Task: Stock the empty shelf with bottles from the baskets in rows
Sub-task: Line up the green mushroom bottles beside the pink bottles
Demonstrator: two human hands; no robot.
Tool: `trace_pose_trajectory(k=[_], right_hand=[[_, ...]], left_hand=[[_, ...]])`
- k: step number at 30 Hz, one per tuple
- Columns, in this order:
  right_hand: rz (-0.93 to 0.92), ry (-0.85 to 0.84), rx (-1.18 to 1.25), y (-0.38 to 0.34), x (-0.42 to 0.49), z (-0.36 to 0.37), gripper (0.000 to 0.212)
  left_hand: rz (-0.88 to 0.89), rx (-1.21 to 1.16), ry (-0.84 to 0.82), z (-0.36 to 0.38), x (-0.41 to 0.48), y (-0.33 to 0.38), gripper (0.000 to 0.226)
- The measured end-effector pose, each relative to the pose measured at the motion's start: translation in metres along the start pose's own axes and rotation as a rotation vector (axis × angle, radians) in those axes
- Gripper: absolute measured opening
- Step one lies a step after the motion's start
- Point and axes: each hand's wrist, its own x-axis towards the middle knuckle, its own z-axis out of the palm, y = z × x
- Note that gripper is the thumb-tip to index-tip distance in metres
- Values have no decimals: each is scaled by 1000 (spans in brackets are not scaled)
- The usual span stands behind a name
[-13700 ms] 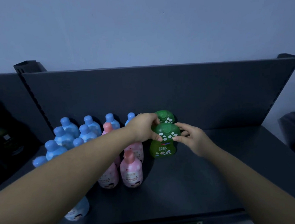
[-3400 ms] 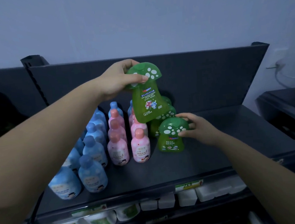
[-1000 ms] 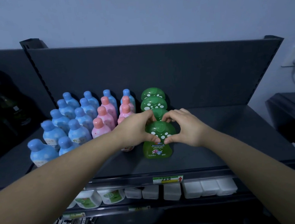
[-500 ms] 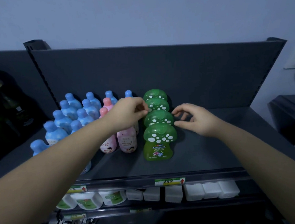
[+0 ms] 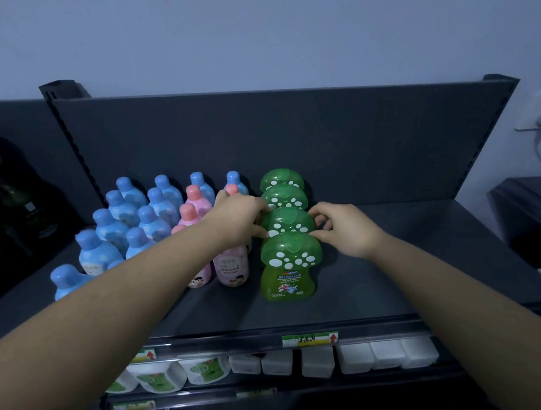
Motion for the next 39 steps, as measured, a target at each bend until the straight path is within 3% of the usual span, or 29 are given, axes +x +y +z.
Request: trace_pose_trajectory(k=[7,12,14,19,27,34,39], right_hand=[[-4,-71,-120,-8,0,-17,43],[-117,-10,-68,-20,-11,-31,24],[-150,-94,-33,-28,-15,-36,23],[-186,-267,-147,-36,-20,-33,45],[-208,-227,-211,-37,-18,-31,46],[-281,-150,-369,-45,-24,-44,57],[-417,-131,-407,-71,-16,-43,64]], left_hand=[[-48,-115,1,-5,-7,2,56],[-67,-374,129,-14,-32,15,44],[-67,-359,138,-15,-40,21,39],[9,-320,10,-14,-50,34,48],[-46,-323,52,-10,-53,41,52],[-142,-297,97,-18,-79,47,72],[-311,-132,150,-34,-112,27,59]])
